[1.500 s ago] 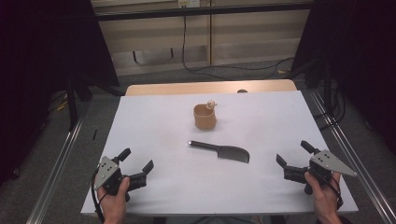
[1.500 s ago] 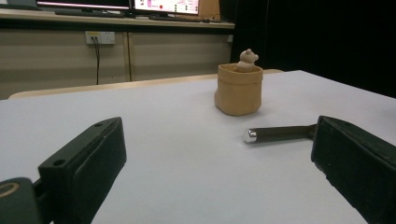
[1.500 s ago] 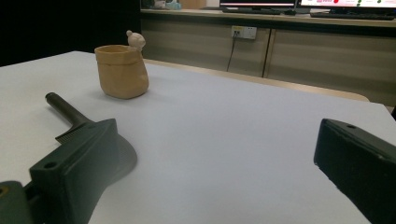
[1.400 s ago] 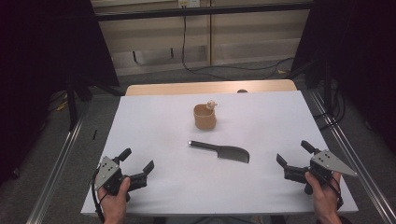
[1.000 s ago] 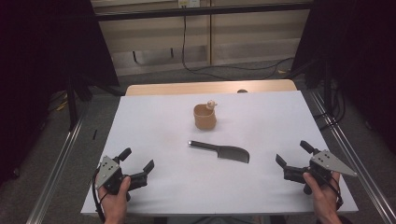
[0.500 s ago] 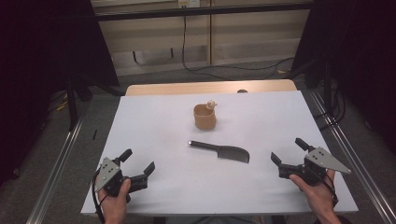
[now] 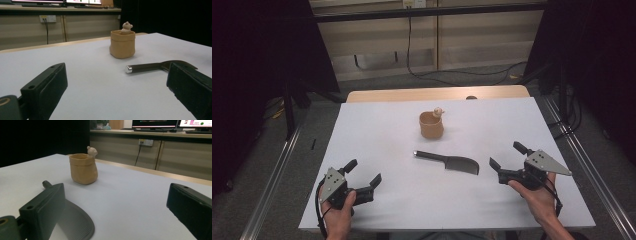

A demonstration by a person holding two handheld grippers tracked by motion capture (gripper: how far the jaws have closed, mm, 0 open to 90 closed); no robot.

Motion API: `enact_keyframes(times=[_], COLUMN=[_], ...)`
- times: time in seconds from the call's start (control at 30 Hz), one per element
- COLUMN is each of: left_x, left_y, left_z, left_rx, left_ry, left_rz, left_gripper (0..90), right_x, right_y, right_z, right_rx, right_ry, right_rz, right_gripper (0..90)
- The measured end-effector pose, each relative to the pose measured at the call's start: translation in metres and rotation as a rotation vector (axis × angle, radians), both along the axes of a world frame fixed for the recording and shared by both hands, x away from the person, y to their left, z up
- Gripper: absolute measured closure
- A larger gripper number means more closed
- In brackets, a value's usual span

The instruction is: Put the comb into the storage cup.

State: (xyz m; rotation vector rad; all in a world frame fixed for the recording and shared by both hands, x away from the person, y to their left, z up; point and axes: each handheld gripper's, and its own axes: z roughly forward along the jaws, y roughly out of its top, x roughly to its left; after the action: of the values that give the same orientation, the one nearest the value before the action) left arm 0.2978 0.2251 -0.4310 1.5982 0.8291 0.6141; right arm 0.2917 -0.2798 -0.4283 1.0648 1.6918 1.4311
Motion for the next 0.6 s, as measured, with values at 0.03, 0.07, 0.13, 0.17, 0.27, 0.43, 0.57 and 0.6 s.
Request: enact_keyframes(times=[0.03,0.07,0.13,0.17,0.27,0.43,0.57,0.6], left_x=[0.0,0.0,0.0,0.0,0.001,0.0,0.001,0.001], left_y=[0.0,0.0,0.001,0.001,0.002,0.003,0.005,0.005], left_z=[0.0,0.0,0.0,0.0,0.0,0.002,0.001,0.001], left_rx=[0.002,0.002,0.001,-0.007,-0.006,-0.013,-0.013,-0.013], left_ry=[0.0,0.0,0.002,0.002,0.002,-0.005,-0.005,-0.004], left_rz=[0.0,0.0,0.0,0.003,0.003,0.002,0.007,0.006], left_gripper=[3.4,3.4,3.4,3.4,3.4,3.5,3.5,3.5], right_x=[0.002,0.003,0.006,0.007,0.01,0.019,0.025,0.026], right_y=[0.002,0.003,0.005,0.006,0.009,0.018,0.021,0.022], right_z=[0.0,0.001,0.001,0.0,0.0,0.004,0.003,0.003], right_rx=[-0.002,0.0,-0.001,-0.003,-0.001,0.007,0.0,-0.002], right_ry=[-0.001,0.004,0.01,0.013,0.016,0.013,0.016,0.019], right_rz=[0.0,-0.003,0.0,0.004,0.015,0.048,0.055,0.059], right_gripper=[2.0,3.0,3.3,3.9,4.6,9.0,13.0,14.2])
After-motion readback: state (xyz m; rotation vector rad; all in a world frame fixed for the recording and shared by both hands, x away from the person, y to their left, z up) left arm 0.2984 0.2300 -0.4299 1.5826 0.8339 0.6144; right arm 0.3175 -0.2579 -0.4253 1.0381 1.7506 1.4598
